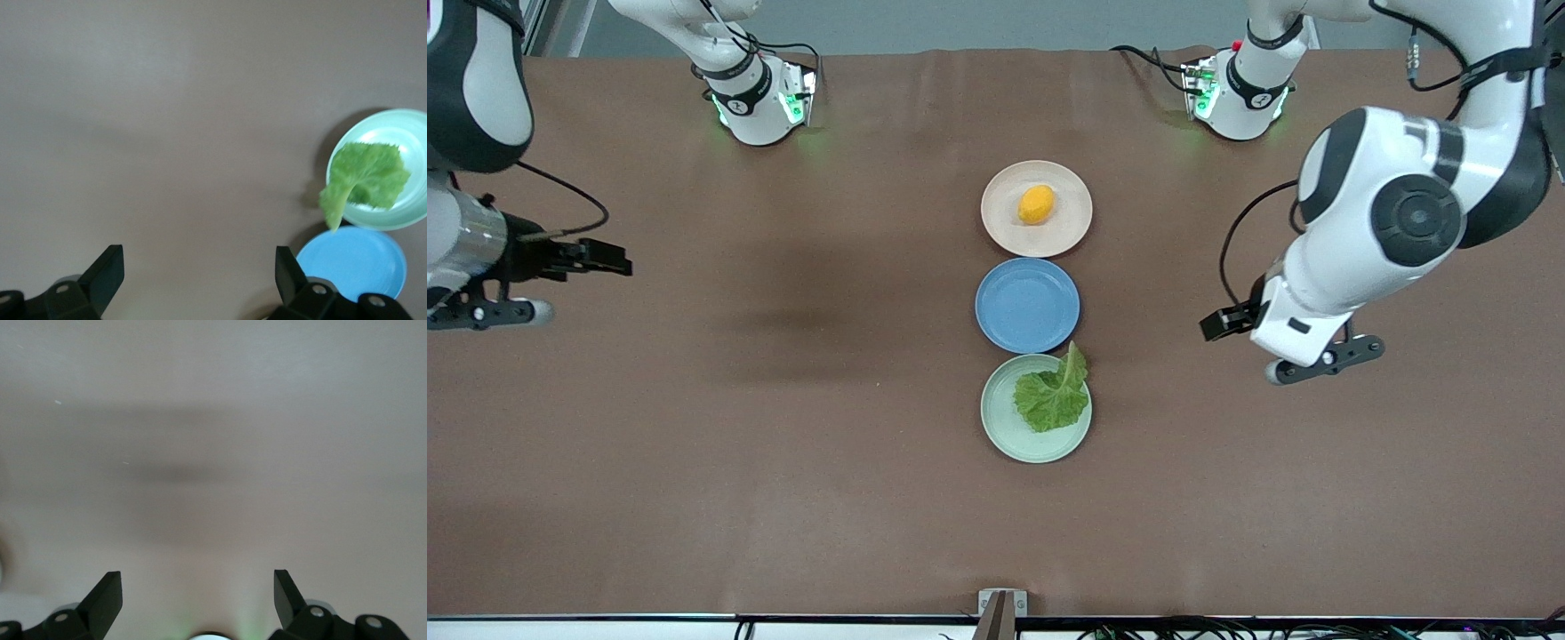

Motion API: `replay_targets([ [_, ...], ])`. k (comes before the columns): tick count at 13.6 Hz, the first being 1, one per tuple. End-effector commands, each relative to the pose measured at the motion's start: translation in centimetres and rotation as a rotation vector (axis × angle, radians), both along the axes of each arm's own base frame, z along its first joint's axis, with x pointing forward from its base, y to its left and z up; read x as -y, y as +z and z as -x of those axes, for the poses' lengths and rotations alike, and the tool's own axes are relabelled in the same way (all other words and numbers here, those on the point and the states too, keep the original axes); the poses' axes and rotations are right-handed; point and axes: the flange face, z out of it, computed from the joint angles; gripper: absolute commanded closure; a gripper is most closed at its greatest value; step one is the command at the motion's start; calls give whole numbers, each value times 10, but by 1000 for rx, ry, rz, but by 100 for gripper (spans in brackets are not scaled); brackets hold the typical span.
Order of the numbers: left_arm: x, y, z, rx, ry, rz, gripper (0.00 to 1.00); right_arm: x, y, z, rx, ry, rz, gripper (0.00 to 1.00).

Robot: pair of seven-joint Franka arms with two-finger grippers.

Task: Pick lemon and lettuce from plates
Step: 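Reach the right gripper toward the lemon while the left gripper reaches the lettuce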

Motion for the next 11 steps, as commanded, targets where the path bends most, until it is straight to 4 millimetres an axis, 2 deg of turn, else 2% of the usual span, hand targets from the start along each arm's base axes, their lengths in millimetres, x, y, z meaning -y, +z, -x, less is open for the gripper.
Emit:
replay_targets([
  [1, 38, -22, -11, 35, 109, 9, 0, -77, 23, 10, 1, -139, 17, 0],
  [3, 67, -45, -14, 69, 212, 16, 0, -158, 27, 25, 4, -232, 63, 0],
  [5, 96, -68, -18, 98, 371, 36, 0, -241, 22, 51, 13, -328, 87, 0],
  [7, 135, -85, -20, 115, 576, 54, 0, -322, -4, 88, 42, -429, 95, 0],
  [8, 146, -92, -21, 122, 690, 65, 0, -361, -17, 110, 63, -469, 87, 0],
  [9, 156, -102, -23, 138, 810, 93, 0, -394, -33, 132, 82, -504, 74, 0],
  [11, 184, -121, -19, 152, 990, 166, 0, -454, -77, 172, 100, -530, 63, 0],
])
